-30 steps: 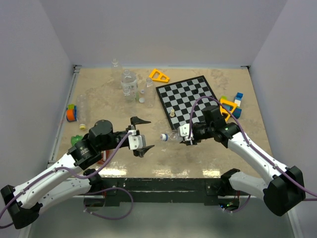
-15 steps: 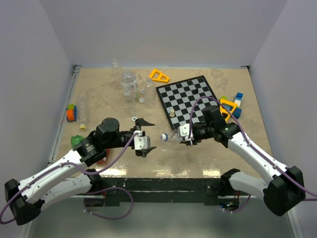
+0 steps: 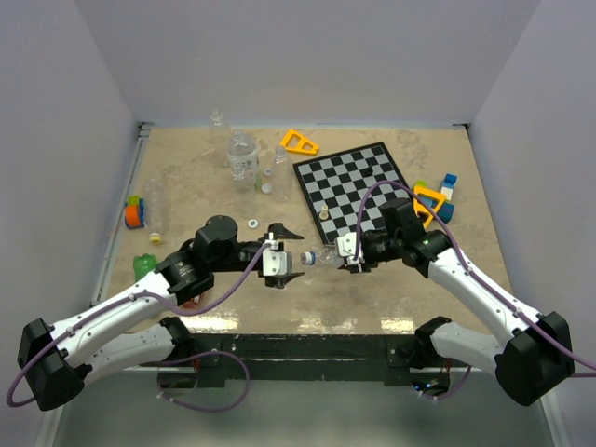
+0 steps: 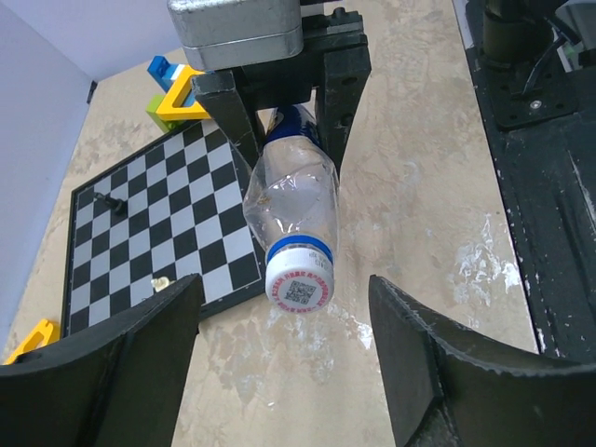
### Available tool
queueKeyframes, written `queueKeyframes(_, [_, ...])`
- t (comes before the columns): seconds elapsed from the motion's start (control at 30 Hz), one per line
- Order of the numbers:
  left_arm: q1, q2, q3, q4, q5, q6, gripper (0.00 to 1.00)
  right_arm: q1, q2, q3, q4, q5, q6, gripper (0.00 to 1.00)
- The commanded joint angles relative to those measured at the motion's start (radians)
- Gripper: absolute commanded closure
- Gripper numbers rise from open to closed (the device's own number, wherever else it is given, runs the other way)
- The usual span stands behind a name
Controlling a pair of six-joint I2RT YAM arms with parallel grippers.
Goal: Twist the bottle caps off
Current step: Unscrew the bottle cap from the plastic bottle.
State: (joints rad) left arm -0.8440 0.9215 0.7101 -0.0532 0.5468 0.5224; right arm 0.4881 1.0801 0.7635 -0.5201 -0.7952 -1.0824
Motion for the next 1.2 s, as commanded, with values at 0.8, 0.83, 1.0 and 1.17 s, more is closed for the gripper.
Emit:
queueKeyframes(0.8, [-0.001,0.048,0.075,0.062,0.065,-0.272,1.00,-0.002,-0.003,0.008,-0.004,-0.002,-0.008,0.84])
queueKeyframes(0.83, [-0.001,0.037,0.075,0.067,0.039,-0.371,1.00,0.000,-0.002,0.008,-0.004,-0.002,-0.008,0.84])
queueKeyframes(1.0, [0.000,0.027,0.109,-0.026,-0.155,-0.796,1.00,0.000,0.001,0.008,-0.004,-0.002,-0.008,0.84])
queueKeyframes(1.17, [0.003,0.016,0.135,-0.117,-0.268,-1.137,1.00,0.000,0.001,0.008,-0.003,-0.002,-0.008,0.84])
